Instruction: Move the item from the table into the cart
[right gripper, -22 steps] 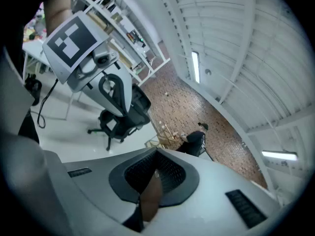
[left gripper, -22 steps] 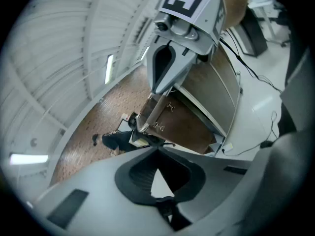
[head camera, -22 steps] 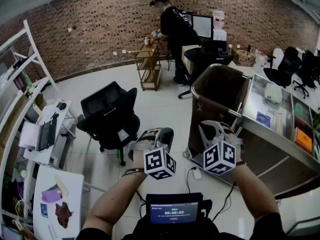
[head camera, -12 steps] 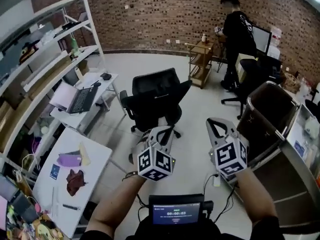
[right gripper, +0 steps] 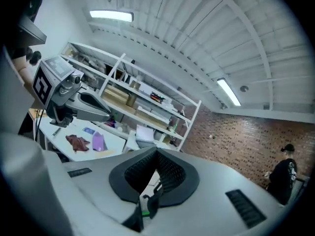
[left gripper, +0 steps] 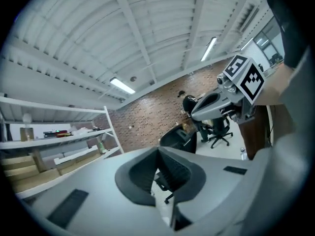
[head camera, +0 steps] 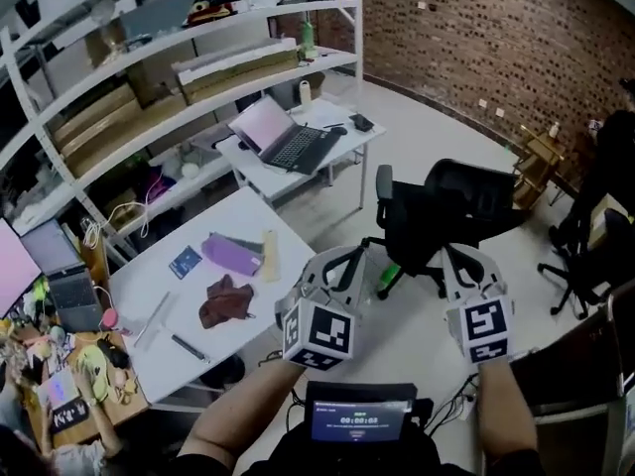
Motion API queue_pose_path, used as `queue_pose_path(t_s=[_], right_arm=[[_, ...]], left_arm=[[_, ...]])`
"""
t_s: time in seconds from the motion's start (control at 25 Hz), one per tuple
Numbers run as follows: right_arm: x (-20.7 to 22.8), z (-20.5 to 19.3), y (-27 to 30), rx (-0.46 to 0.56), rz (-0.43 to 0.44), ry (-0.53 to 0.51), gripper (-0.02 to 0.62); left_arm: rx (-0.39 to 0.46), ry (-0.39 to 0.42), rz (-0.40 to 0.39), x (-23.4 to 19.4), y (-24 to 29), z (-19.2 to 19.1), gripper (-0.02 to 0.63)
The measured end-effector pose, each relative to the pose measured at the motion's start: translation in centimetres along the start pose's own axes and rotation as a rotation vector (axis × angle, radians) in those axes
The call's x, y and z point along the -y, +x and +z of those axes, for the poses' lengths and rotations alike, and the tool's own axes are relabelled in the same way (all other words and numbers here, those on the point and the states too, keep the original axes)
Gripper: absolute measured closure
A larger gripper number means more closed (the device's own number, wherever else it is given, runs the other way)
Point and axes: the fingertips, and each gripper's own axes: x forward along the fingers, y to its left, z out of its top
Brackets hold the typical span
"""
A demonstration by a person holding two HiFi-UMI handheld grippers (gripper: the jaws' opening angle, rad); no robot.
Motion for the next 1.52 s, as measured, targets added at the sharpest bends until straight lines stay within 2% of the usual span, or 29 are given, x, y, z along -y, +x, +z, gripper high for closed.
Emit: queue_pose_path(t_s=[0.2,0.32,0.44,0.64,0.8,0.88,1.0,1.08,1.2,1.36,1.4,1.52], right_arm=[[-8.7,3.6,9.4,0.081,0.168,0.037,0.589],[-12.1,6.8,13.5,0.167,0.249,0.033,0.589],[-15.7,10.0,17.3,0.246,0.366,0.056,0.589],[-21.7,13.1,22.5,0.327,0.566,0.079,0.589],[-27.1,14.9,25.6,0.360,0.658,0.043,0.589],[-30.1,15.5,26.9,0.354,0.699,0.070,0.589],[-35.0,17.0,27.9,0.338,0.745,0.163,0.589],[-38.5,17.7,28.7,0.338,0.767,0.186,0.589],[-43.1,18.1,29.5,0.331,0.749,0.224,0.589],[-49.3,20.2,30.8,0.304,0.748,0.220,0.589],[-50.6,20.6,31.4,0.290,0.752,0.218,0.549],[-53.4,21.2,33.2,0.253,0.760,0.215,0.529]], left_arm=[[-0.088,-0.094,0.170,-10.3,-4.8,-7.8,0.597],[-0.080,-0.176,0.270,-15.2,-6.9,-10.0,0.597],[-0.090,-0.251,0.407,-19.7,-9.6,-11.9,0.597],[-0.158,-0.398,0.653,-24.2,-15.6,-16.3,0.595],[-0.217,-0.449,0.801,-27.3,-20.6,-20.2,0.595],[-0.235,-0.466,0.860,-29.2,-23.5,-22.0,0.595],[-0.255,-0.493,0.910,-31.5,-27.7,-24.6,0.575],[-0.265,-0.528,0.934,-32.7,-30.5,-26.9,0.575],[-0.283,-0.571,0.940,-33.9,-34.7,-30.9,0.575],[-0.282,-0.590,0.924,-37.4,-39.8,-34.8,0.575],[-0.284,-0.590,0.922,-38.3,-40.7,-35.6,0.575],[-0.298,-0.599,0.926,-40.4,-41.8,-37.8,0.575]])
